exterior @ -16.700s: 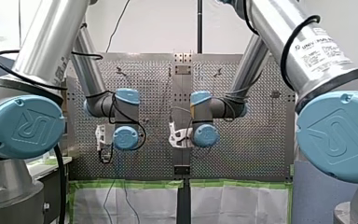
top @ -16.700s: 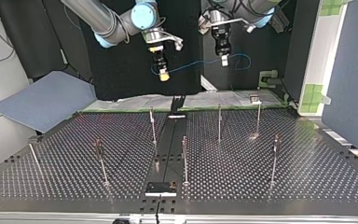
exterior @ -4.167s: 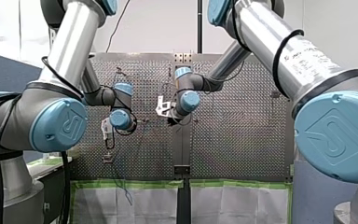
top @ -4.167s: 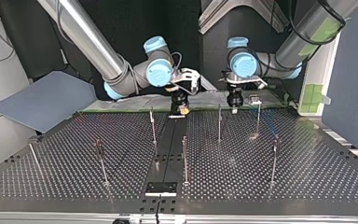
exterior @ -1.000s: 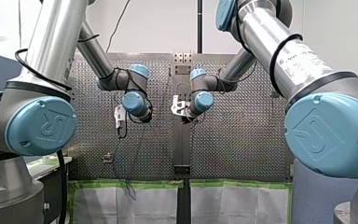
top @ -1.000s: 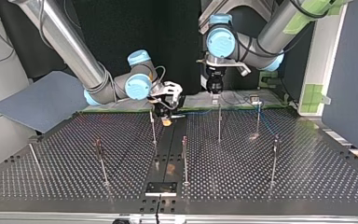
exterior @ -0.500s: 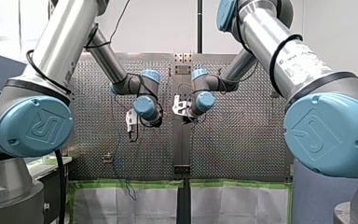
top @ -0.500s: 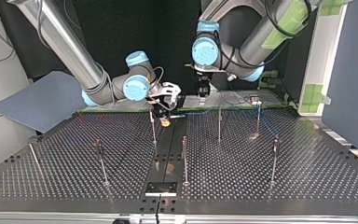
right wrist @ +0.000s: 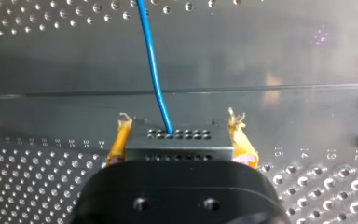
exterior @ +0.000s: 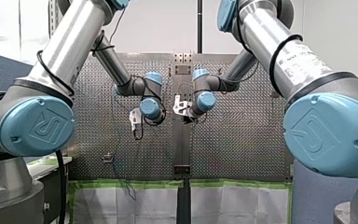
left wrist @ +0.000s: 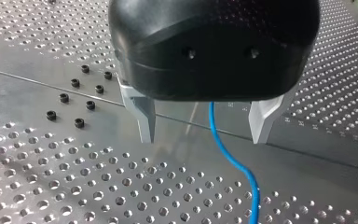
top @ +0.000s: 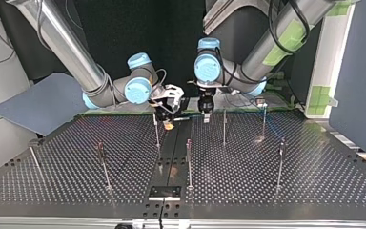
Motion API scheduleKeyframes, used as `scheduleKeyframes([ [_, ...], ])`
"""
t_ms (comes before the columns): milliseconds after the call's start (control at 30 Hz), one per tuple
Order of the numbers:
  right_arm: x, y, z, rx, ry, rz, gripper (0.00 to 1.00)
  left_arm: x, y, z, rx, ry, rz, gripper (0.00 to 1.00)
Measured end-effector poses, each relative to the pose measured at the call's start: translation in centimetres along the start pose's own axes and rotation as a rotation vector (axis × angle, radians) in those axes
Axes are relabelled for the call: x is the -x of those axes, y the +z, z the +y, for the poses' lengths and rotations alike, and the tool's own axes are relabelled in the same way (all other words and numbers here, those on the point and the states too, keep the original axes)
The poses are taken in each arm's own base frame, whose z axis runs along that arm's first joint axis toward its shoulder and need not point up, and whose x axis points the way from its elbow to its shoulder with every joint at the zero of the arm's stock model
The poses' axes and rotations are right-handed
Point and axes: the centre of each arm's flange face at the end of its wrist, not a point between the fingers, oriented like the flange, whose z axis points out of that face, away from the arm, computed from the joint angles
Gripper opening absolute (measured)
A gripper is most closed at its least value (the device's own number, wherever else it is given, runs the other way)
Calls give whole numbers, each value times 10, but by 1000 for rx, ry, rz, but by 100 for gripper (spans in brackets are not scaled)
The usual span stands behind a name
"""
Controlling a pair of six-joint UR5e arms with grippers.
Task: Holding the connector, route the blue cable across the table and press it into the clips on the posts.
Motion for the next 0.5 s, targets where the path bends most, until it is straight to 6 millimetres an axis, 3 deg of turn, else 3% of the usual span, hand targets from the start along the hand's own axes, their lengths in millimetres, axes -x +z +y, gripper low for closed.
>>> scheduleKeyframes([
  [500, 0, 0, 1, -7, 1, -1, 0, -18, 46, -5, 33, -1, 5, 100],
])
